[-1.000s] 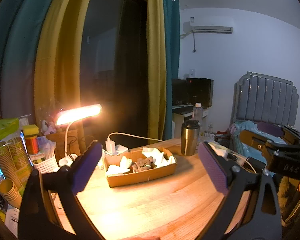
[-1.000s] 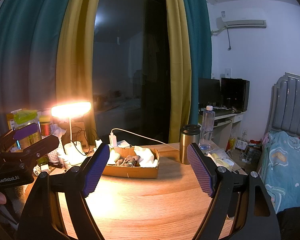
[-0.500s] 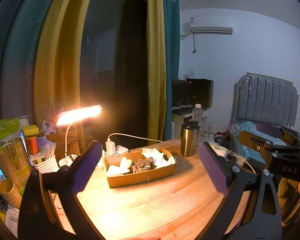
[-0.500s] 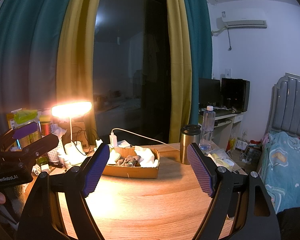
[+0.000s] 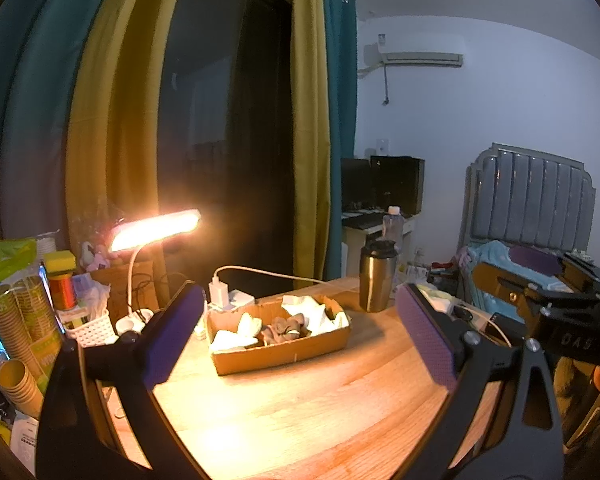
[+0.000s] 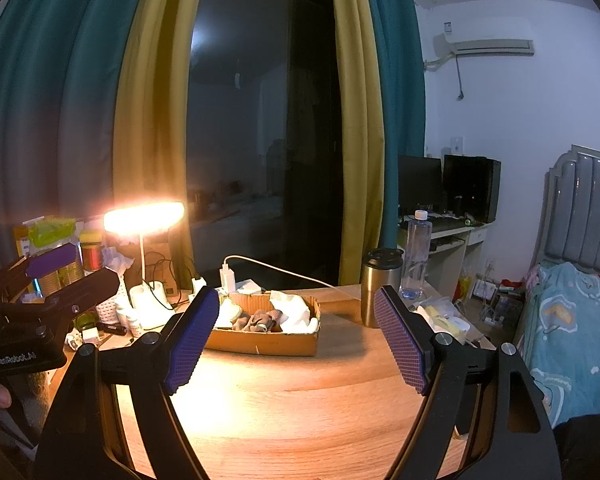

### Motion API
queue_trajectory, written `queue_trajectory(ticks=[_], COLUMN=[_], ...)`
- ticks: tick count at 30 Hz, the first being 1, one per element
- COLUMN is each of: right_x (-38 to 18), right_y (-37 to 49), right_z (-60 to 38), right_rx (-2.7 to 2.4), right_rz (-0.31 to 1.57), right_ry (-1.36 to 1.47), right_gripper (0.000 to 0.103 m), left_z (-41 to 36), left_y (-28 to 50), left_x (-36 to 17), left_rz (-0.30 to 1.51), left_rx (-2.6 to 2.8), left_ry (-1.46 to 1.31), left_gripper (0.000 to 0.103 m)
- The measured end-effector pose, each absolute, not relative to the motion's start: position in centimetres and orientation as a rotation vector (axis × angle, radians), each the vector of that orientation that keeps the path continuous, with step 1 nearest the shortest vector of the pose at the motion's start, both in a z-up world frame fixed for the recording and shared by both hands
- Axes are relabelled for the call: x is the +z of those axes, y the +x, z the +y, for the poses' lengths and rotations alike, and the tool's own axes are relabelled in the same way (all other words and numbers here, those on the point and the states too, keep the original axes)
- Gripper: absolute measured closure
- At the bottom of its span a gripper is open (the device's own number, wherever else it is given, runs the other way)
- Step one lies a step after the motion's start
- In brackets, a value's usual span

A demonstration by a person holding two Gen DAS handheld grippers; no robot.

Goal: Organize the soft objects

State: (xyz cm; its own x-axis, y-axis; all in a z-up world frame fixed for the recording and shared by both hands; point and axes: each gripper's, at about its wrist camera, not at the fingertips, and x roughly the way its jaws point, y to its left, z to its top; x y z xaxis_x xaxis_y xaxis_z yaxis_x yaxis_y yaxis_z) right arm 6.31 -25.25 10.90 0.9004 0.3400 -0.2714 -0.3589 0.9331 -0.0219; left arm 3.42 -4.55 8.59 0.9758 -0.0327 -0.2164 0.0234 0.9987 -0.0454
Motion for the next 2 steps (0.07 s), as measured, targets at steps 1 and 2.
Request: queue_trajectory(ticks=[1, 2], right_x=[10.88, 10.83], right_y=[6.33, 6.33], right_z=[-25.24, -25.22], right_rx=[0.362, 0.361], right_rz=[0.267, 0.268], right_ry=[-0.074, -0.074], right_gripper=[0.021, 0.021], left_z=[-4.62, -4.69], left_y=[3.41, 3.44], left_x=[8.60, 8.61], left_rz=[0.222, 0.225], left_rx=[-0.032, -0.035], left_ry=[-0.042, -0.042], left_gripper=[0.005, 0.005])
